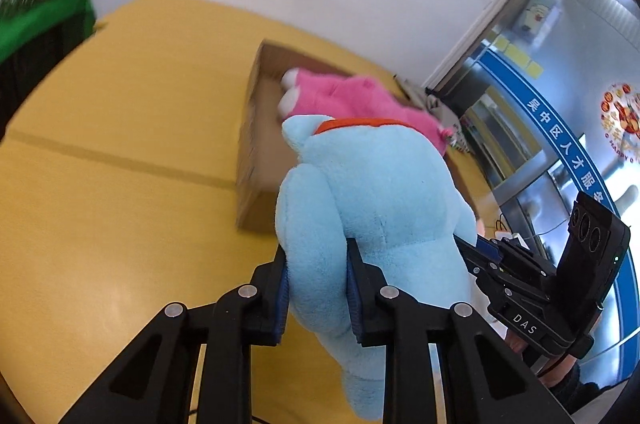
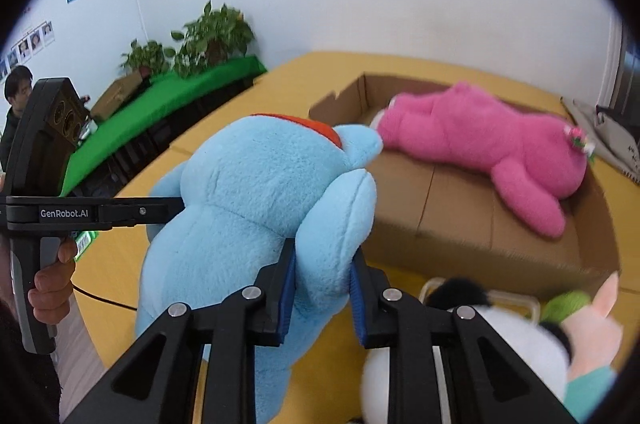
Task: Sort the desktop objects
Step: 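Lift the light blue plush into the box beside the pink bear and open both grippers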
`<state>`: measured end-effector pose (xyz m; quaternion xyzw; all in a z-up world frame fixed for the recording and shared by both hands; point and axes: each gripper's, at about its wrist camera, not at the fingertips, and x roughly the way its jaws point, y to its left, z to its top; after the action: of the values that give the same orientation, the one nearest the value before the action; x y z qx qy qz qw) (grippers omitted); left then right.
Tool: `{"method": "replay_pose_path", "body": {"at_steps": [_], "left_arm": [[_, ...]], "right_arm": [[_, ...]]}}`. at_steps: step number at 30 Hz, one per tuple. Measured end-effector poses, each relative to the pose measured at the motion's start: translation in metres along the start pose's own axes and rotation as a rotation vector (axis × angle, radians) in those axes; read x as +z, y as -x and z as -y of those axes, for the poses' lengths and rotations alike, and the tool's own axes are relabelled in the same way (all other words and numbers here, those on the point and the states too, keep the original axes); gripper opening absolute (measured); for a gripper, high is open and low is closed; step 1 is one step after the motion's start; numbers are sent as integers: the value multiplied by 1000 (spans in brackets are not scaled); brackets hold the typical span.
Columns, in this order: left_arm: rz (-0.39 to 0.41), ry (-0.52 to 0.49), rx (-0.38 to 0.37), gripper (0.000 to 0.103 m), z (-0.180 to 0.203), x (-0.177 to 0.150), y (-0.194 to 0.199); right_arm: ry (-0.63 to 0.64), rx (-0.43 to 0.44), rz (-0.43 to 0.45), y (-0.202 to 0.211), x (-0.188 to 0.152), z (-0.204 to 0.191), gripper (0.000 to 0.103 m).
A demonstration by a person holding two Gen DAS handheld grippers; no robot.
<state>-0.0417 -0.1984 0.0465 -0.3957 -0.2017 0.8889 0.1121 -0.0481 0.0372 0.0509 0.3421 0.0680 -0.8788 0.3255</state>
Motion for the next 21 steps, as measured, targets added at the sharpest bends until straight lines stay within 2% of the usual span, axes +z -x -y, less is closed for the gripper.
{"method": "replay_pose_path", "body": {"at_steps": [5,10,13,16,21], "left_arm": [[6,-107,44,25,33,69,-39],[-61,-161,132,25,43,120,-111],[-121,-163,207,25,32,131,-154],[-161,-106,261,25,8,129,-180],[-134,-87,322,25,-9,122,-187]], "right_arm": [[-2,-73,39,-11,45,32,23],[-24,-141,1,-60,77,70,23],[-57,-128,-92,-105,82,90,22],[-75,-80,-208,-149,77,98,22],[-64,-26,-309,-188,70,88,24]]}}
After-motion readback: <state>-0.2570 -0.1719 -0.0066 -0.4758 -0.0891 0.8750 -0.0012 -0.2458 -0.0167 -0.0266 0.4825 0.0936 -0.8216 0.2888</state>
